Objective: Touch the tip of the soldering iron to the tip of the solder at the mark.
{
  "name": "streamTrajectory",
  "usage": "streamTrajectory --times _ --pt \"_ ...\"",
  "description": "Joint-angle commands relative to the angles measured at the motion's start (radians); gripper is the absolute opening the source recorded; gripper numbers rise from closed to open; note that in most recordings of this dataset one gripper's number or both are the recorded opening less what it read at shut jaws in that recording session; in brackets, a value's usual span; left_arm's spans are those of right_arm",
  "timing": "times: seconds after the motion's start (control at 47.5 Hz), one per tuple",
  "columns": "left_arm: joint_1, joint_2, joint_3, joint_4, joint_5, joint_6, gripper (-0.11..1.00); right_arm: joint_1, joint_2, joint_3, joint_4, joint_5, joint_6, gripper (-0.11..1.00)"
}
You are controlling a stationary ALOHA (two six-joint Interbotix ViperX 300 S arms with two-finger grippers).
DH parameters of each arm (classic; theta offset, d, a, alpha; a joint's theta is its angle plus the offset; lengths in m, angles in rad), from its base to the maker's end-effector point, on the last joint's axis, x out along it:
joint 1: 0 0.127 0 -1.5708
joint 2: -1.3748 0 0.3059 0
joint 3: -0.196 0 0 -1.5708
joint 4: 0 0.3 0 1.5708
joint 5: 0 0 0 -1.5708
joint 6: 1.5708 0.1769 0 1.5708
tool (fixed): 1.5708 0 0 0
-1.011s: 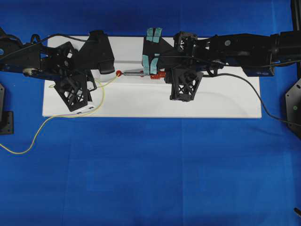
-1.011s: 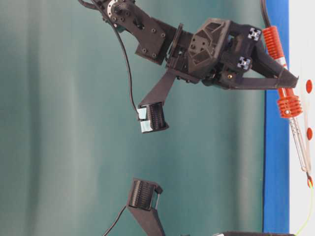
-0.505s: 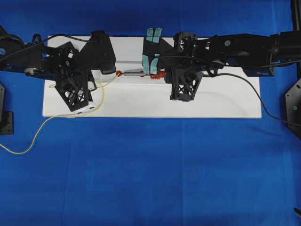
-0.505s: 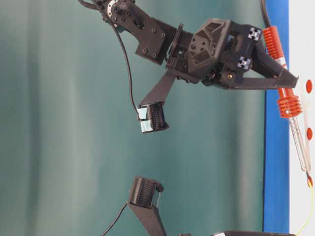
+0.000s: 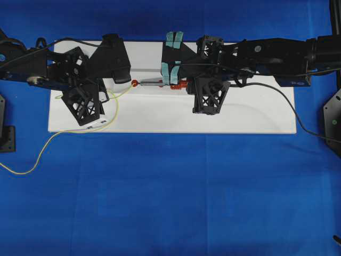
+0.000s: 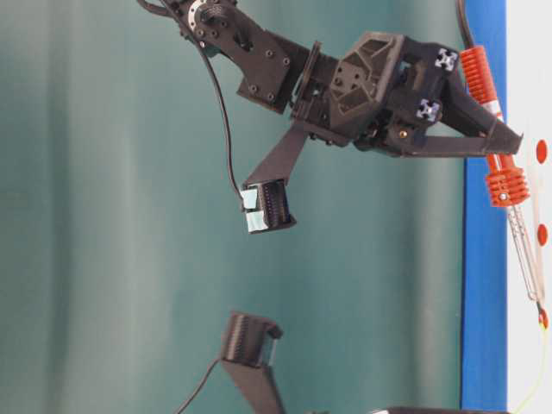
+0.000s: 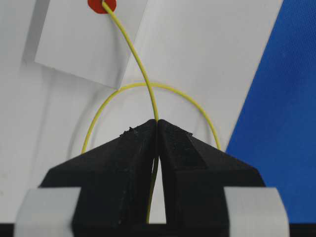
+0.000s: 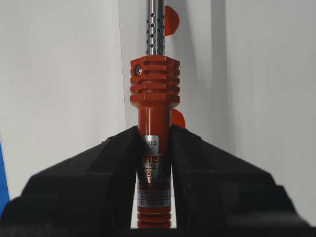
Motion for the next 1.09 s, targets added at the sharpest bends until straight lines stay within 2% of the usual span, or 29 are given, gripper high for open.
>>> streamTrajectory --times 0.0,0.484,0.8,1.074 --pt "0.002 -0.057 -0.006 0.003 0.003 -0.002 0.01 0.002 -0.012 -0.023 -0.006 -0.006 -0.002 0.06" --pt "-0.009 -0.351 0.149 0.003 0.009 -0.026 0.01 0.002 -0.012 -0.021 -0.012 -0.009 -0.002 0.06" --pt "-0.009 -0.371 0.163 0.003 0.009 -0.037 0.01 0.002 -0.037 -0.015 -0.017 -0.014 -0.002 0.06" --pt "-0.009 -0.377 0.167 0.003 0.008 -0.040 0.01 -0.003 -0.195 0.077 -0.049 -0.015 0.008 0.06"
